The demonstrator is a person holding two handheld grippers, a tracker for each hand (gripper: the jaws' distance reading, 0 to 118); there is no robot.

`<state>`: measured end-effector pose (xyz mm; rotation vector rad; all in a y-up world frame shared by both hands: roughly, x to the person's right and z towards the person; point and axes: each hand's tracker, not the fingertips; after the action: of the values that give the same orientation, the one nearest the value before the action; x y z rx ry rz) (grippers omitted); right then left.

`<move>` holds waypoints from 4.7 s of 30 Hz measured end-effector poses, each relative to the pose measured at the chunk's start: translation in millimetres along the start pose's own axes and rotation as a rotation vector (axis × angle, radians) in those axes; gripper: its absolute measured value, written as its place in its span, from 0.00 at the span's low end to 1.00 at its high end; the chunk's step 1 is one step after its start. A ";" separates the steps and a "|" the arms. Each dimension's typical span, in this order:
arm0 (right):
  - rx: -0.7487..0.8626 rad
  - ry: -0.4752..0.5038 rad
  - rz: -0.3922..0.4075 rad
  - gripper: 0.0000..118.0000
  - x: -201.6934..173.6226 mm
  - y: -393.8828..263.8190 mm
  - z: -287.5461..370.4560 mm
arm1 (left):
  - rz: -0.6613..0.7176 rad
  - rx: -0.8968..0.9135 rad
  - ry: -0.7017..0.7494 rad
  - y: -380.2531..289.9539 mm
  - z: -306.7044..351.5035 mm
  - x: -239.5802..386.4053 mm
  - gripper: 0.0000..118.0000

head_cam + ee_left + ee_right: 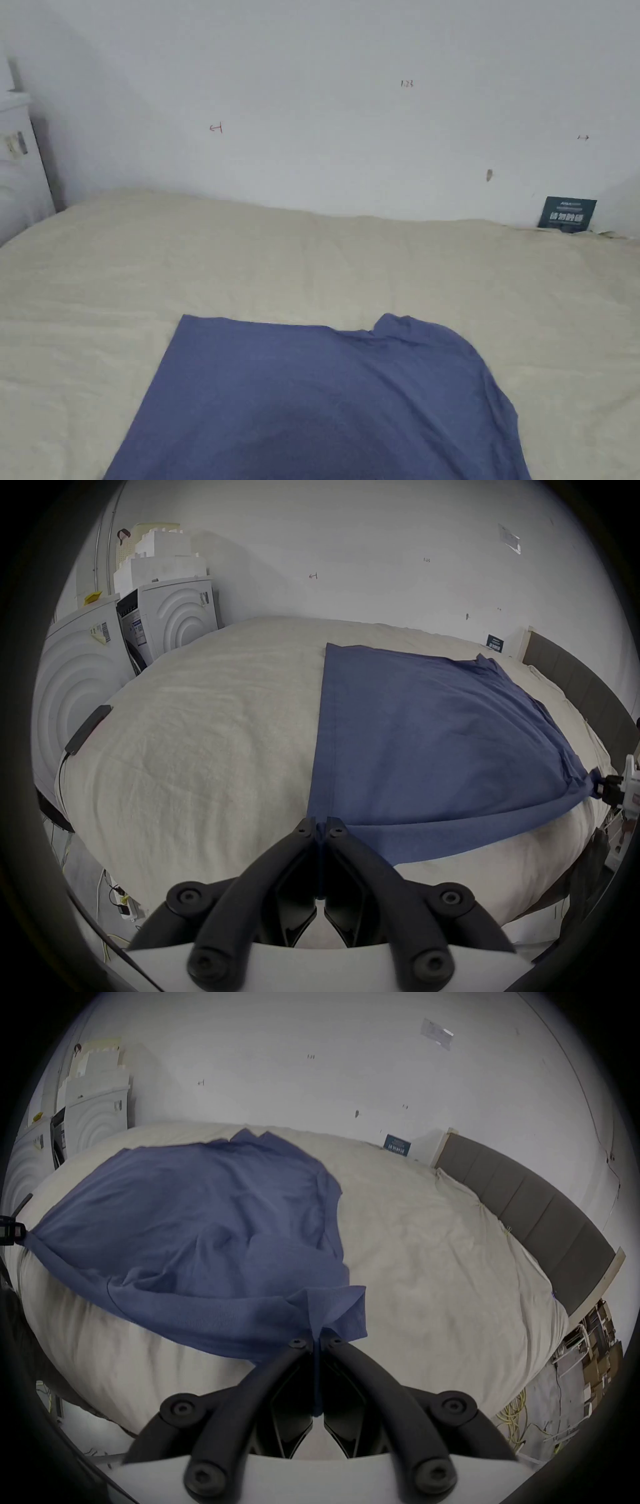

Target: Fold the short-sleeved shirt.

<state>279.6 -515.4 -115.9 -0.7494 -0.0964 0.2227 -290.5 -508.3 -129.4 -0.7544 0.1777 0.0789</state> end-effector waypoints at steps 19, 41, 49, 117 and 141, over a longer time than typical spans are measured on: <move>0.046 0.020 -0.092 0.69 8.8 46.6 30.9 | -0.039 0.094 0.023 29.1 37.9 1.7 0.64; 0.300 0.064 -0.149 0.00 -55.4 95.8 47.0 | 0.041 0.282 -0.056 48.5 58.8 78.2 0.00; 0.262 0.064 -0.138 0.00 -56.5 91.1 42.1 | 0.071 0.039 -0.033 56.2 45.6 25.0 0.06; 0.026 0.122 -0.083 0.06 13.8 79.3 16.2 | 0.093 -0.107 -0.040 76.0 38.1 21.1 0.00; -0.166 0.143 -0.058 0.09 -10.0 212.1 -189.4 | -0.017 -0.279 0.016 192.8 -177.4 55.3 0.00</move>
<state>266.1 -492.9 -399.2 -0.9240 -0.0005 0.1054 -285.5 -489.7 -396.5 -1.0348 0.1772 0.0823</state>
